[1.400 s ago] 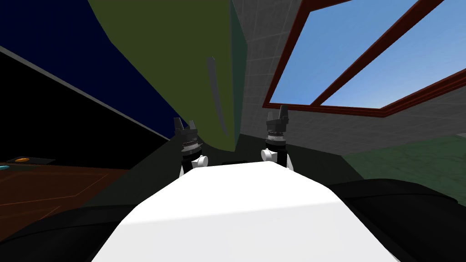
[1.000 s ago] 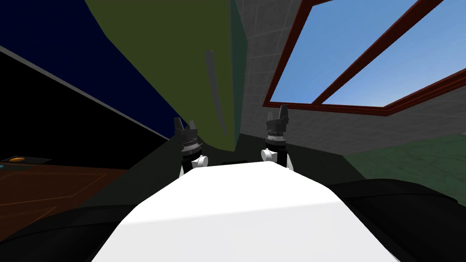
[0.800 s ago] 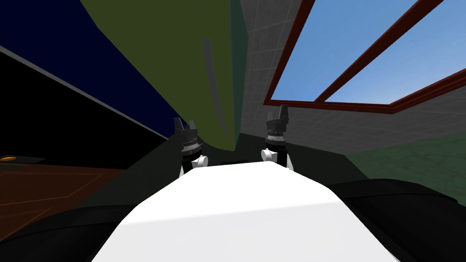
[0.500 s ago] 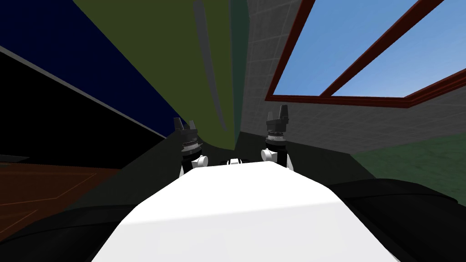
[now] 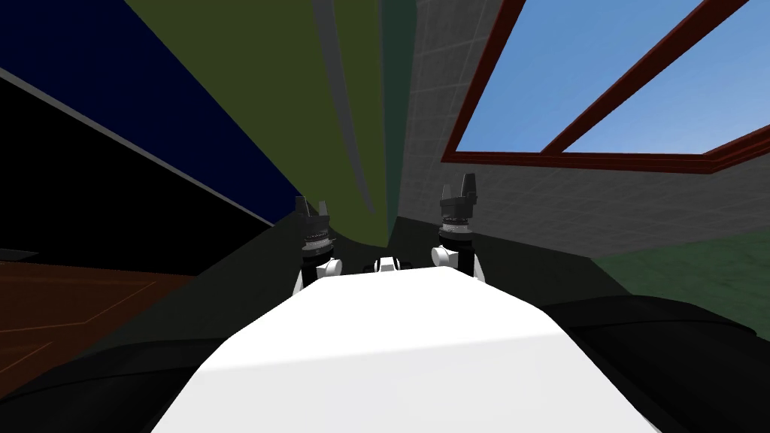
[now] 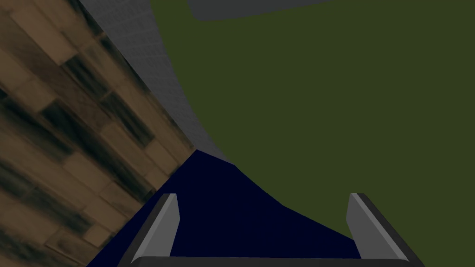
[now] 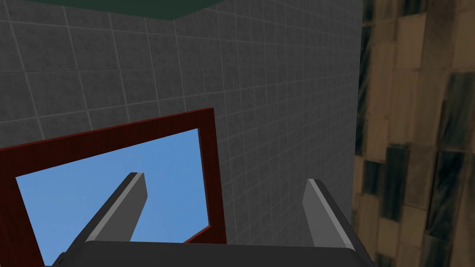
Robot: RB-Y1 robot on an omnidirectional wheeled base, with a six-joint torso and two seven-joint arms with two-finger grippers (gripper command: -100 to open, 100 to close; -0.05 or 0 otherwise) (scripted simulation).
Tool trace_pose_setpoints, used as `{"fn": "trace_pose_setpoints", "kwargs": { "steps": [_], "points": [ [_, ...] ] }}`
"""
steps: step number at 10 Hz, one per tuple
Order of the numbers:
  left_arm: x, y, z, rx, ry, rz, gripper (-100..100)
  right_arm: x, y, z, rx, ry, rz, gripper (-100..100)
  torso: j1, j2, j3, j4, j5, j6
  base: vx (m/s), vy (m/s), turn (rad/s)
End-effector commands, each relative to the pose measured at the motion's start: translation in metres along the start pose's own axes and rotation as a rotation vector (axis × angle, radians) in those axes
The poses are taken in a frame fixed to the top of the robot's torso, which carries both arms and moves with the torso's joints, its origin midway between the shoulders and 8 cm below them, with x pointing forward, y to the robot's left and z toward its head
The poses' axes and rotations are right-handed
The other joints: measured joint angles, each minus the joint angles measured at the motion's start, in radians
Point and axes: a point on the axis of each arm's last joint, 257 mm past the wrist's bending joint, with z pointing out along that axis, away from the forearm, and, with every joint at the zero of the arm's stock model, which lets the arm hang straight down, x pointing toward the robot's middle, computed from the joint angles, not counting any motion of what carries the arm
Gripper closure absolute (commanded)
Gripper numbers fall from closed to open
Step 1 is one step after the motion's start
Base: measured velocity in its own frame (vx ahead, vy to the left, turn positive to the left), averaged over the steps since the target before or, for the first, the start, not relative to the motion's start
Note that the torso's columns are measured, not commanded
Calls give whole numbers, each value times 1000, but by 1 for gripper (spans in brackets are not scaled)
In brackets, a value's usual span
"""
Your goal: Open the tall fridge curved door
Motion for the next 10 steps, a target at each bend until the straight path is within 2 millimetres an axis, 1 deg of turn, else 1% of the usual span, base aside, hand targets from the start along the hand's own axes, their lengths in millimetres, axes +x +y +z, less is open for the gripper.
{"fn": "trace_pose_setpoints", "kwargs": {
  "steps": [1, 6, 8, 9, 10],
  "points": [
    [7, 18, -5, -21, 40, 21, -100, 0, 0, 0, 0, 0, 0, 0, 0, 0, 0, 0, 0, 0, 47, -59, 68],
    [12, 59, -21, -71, 71, 55, -100, 0, 0, 0, 0, 0, 0, 0, 0, 1, 0, 1, 0, 0, 65, -82, 96],
    [14, 74, -27, -86, 75, 68, -100, 0, 0, 0, 0, 0, 0, 0, 2, 1, 0, 1, 0, 0, 70, -95, 124],
    [14, 77, -29, -93, 76, 68, -100, 0, 0, 0, 0, 0, 0, 0, 2, 1, 0, 1, 0, 0, 58, -72, 47],
    [15, 86, -33, -103, 77, 75, -100, 0, 0, 0, 0, 0, 0, 0, 3, 2, 1, 1, 1, 0, 54, -61, 66]
  ]
}}
